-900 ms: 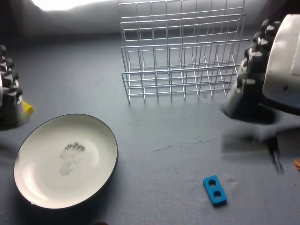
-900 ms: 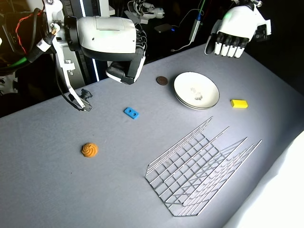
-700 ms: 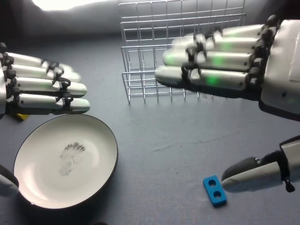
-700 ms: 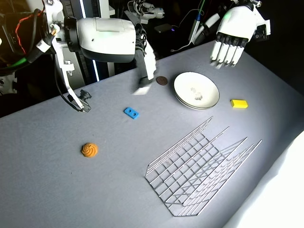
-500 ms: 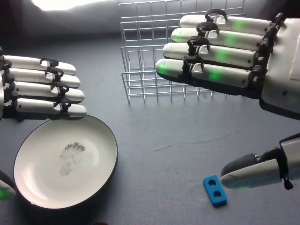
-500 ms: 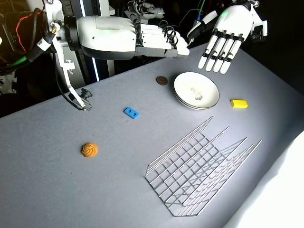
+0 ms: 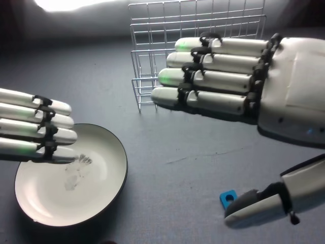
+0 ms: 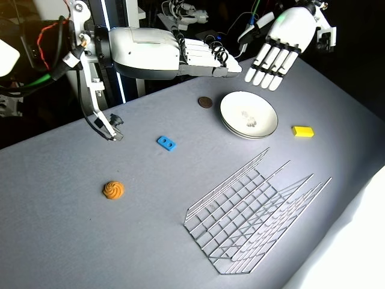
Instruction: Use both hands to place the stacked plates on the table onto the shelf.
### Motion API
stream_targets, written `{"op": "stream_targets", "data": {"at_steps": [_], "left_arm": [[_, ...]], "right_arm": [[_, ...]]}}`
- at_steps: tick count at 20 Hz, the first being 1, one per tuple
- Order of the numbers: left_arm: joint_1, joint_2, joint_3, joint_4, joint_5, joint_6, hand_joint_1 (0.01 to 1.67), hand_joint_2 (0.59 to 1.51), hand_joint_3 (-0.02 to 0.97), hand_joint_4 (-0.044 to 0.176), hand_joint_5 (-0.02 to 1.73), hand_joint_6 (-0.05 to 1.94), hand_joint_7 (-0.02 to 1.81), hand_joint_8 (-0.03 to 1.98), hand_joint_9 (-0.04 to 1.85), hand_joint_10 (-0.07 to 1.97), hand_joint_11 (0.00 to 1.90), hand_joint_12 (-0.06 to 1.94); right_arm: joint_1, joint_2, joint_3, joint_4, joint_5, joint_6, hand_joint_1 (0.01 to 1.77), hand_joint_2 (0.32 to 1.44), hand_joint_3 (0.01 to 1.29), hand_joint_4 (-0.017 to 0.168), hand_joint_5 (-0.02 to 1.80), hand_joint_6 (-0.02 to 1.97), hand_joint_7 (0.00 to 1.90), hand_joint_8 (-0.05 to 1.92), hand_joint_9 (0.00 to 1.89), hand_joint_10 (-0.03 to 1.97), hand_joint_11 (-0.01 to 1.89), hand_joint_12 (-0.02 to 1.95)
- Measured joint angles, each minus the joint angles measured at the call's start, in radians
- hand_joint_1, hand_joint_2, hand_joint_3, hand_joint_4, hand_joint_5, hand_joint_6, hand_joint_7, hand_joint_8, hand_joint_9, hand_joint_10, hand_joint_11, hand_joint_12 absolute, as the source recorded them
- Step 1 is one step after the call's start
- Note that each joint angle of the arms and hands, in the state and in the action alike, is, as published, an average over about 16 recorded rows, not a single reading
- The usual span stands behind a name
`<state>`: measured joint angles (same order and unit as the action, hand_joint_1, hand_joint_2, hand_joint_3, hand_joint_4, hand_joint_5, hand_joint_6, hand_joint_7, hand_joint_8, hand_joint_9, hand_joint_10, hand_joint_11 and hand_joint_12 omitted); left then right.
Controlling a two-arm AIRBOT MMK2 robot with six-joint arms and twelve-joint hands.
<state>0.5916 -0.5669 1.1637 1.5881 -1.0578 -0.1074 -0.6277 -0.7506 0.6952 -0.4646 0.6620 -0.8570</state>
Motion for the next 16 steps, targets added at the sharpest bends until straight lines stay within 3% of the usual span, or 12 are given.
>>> {"op": "stream_targets", "data": {"at_steps": [8, 16], "left_arm": [[0.070, -0.040, 0.072, 0.057, -0.092, 0.032, 0.02, 0.974, 0.009, 0.001, 0.02, 0.01, 0.02, -0.01, 0.02, 0.01, 0.02, -0.02], [0.161, -0.110, 0.122, 0.070, -0.078, 0.078, 0.02, 0.973, 0.008, 0.000, 0.02, 0.01, 0.02, -0.01, 0.02, 0.01, 0.02, -0.02]], "right_arm": [[0.000, -0.095, 0.049, 0.005, -0.070, 0.014, 0.02, 0.89, 0.03, 0.002, 0.02, 0.02, 0.02, 0.01, 0.02, 0.01, 0.02, -0.01], [0.001, -0.213, 0.124, 0.018, -0.128, 0.037, 0.02, 0.89, 0.03, 0.002, 0.02, 0.02, 0.02, 0.01, 0.02, 0.01, 0.02, -0.01]]}}
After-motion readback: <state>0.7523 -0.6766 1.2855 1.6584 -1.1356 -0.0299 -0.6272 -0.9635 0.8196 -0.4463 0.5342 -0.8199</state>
